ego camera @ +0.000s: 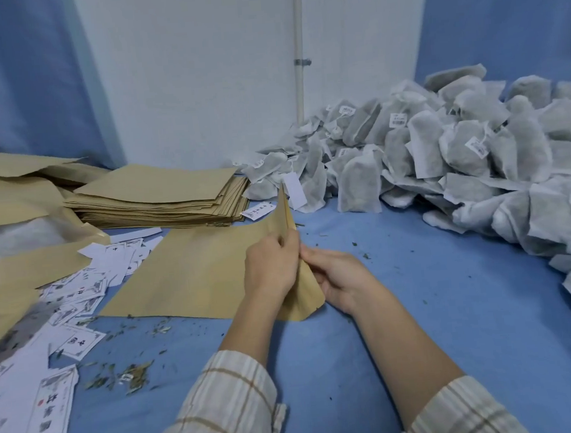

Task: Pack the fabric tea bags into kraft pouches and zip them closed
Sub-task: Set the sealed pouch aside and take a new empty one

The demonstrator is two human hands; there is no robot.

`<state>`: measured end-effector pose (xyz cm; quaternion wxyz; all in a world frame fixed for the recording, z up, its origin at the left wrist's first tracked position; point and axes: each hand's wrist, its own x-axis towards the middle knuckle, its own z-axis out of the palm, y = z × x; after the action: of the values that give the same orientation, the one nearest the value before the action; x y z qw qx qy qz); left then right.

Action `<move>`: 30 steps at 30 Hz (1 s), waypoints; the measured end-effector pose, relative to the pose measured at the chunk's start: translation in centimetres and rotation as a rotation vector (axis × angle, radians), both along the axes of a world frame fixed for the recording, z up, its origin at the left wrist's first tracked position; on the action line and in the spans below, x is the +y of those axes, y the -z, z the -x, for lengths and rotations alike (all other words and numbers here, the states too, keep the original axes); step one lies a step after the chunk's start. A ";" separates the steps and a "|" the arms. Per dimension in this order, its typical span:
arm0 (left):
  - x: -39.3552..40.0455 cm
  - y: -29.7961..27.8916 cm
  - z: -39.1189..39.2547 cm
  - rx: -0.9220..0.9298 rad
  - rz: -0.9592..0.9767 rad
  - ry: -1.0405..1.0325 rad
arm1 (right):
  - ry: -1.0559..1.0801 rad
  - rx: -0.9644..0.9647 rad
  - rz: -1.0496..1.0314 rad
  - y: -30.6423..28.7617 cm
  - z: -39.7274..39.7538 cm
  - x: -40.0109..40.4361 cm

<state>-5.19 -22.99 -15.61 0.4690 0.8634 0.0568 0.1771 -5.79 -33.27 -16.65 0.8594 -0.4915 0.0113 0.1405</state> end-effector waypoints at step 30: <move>-0.5 0.7 0.3 -0.089 0.218 0.152 | 0.554 -0.536 1.123 -0.2 0.2 0.4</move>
<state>-5.53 -23.50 -16.33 0.5742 0.8004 -0.0107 0.1719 -5.96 -32.85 -16.43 0.4515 -0.8597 -0.0052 -0.2386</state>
